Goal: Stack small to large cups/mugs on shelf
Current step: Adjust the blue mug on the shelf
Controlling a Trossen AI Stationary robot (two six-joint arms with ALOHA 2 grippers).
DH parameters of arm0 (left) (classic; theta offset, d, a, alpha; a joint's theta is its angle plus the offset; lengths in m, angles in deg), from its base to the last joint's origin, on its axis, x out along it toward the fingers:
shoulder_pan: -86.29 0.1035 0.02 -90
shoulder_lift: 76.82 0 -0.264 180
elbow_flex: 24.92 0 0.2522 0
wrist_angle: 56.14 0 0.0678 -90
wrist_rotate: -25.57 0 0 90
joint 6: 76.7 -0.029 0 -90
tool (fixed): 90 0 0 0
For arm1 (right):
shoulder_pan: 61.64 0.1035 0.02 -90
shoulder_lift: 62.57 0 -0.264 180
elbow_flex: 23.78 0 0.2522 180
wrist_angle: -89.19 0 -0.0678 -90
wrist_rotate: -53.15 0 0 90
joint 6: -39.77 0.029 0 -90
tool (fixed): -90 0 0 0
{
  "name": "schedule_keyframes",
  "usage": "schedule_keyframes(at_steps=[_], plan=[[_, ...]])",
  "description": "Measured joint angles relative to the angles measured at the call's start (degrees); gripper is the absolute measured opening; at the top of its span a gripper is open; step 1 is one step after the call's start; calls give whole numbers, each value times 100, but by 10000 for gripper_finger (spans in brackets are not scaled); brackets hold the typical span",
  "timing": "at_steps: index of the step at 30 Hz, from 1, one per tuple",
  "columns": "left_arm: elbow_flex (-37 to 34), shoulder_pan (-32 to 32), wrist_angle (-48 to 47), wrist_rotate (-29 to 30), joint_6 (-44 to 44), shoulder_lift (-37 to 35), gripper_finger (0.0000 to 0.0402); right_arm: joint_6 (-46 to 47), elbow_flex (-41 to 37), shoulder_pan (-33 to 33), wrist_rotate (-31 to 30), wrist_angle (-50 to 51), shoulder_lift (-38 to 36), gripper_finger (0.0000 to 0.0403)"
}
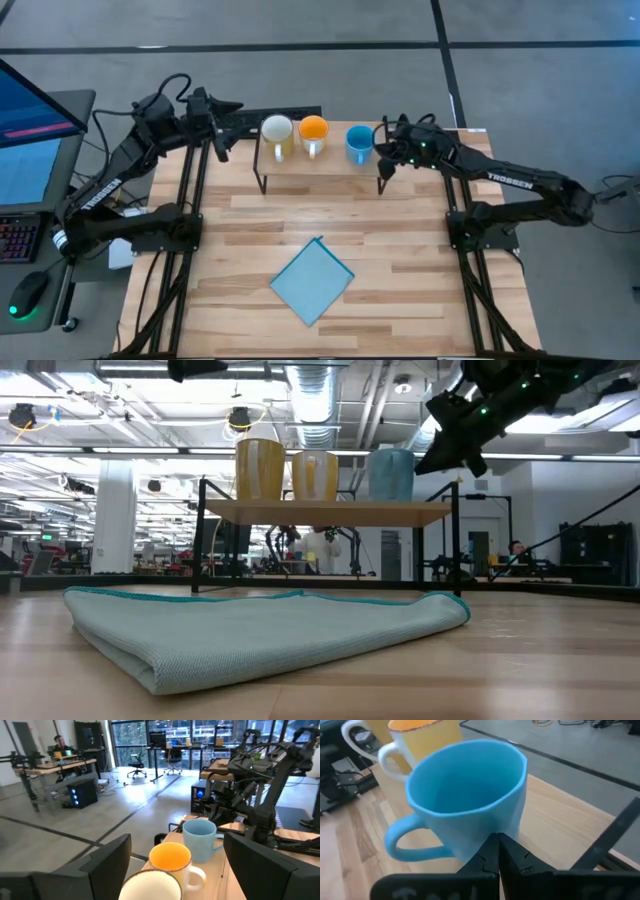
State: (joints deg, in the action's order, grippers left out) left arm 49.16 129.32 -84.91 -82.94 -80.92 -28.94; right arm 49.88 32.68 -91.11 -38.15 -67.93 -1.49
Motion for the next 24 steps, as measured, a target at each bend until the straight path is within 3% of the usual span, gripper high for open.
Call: schedule_keyframes(at_steps=[11, 24], plan=[[0, 1, -116, 135, -3, 0, 308, 41, 32, -68, 263, -252, 281, 21], [0, 0, -270, 136, 2, 0, 308, 55, 521, 38, 450, 782, 314, 21]])
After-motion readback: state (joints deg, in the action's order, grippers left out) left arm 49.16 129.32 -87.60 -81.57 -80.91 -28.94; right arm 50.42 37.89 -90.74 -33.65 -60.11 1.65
